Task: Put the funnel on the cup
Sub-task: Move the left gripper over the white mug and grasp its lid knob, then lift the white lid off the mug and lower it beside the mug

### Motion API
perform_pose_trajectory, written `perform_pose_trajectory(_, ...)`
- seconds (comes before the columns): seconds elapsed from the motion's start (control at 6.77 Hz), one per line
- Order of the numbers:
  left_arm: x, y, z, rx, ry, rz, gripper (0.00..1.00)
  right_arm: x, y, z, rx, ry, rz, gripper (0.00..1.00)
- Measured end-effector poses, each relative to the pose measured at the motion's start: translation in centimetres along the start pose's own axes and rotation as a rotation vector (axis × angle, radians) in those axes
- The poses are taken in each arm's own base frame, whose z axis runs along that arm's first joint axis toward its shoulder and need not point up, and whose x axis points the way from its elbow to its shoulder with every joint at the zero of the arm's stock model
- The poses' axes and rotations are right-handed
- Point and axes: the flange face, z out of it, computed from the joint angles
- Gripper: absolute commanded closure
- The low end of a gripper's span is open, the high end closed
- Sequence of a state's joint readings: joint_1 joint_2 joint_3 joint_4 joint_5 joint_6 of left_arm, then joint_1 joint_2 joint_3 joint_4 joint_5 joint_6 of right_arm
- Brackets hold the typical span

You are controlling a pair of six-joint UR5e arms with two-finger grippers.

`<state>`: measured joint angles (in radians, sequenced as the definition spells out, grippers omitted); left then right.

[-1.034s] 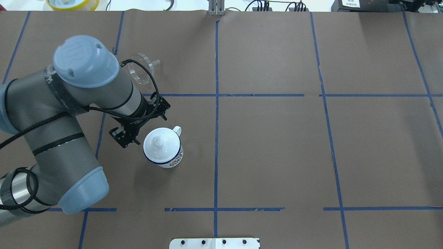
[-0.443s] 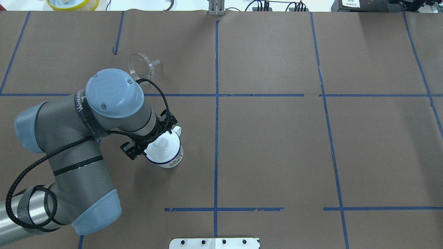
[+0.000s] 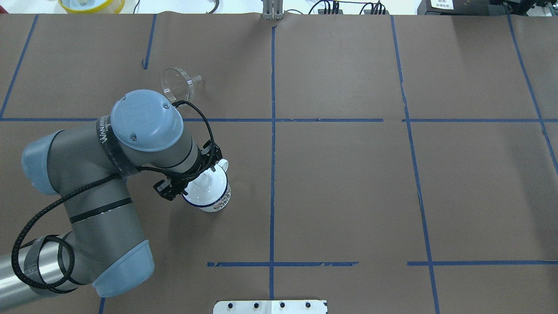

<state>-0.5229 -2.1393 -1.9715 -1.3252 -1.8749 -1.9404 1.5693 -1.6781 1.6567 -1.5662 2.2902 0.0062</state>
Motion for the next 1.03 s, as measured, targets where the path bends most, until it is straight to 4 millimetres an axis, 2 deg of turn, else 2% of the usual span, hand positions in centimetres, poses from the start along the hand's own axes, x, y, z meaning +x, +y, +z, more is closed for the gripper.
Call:
perform_pose_trajectory(0.15, 0.1, 0.0, 0.3, 0.001, 0.0, 0.003, 0.27, 0.0, 0.0, 0.0, 0.0, 0.0, 0.0, 0.0)
perform_pose_trajectory(0.3, 0.2, -0.1, 0.8, 0.001, 0.001, 0.005, 0.49, 0.0, 0.0, 0.0, 0.0, 0.0, 0.0, 0.0)
perform_pose_trajectory(0.44, 0.3, -0.1, 0.9, 0.001, 0.002, 0.007, 0.86, 0.0, 0.0, 0.0, 0.0, 0.0, 0.0, 0.0)
perform_pose_trajectory(0.59, 0.4, 0.0, 0.9, 0.0, 0.004, 0.008, 1.0, 0.0, 0.0, 0.0, 0.0, 0.0, 0.0, 0.0)
perform_pose_trajectory(0.89, 0.4, 0.0, 0.7, -0.002, 0.01, 0.01, 1.0, 0.0, 0.0, 0.0, -0.001, 0.0, 0.0, 0.0)
perform_pose_trajectory(1.03, 0.3, -0.1, -0.3, -0.004, 0.027, 0.011, 1.0, 0.0, 0.0, 0.0, -0.001, 0.0, 0.0, 0.0)
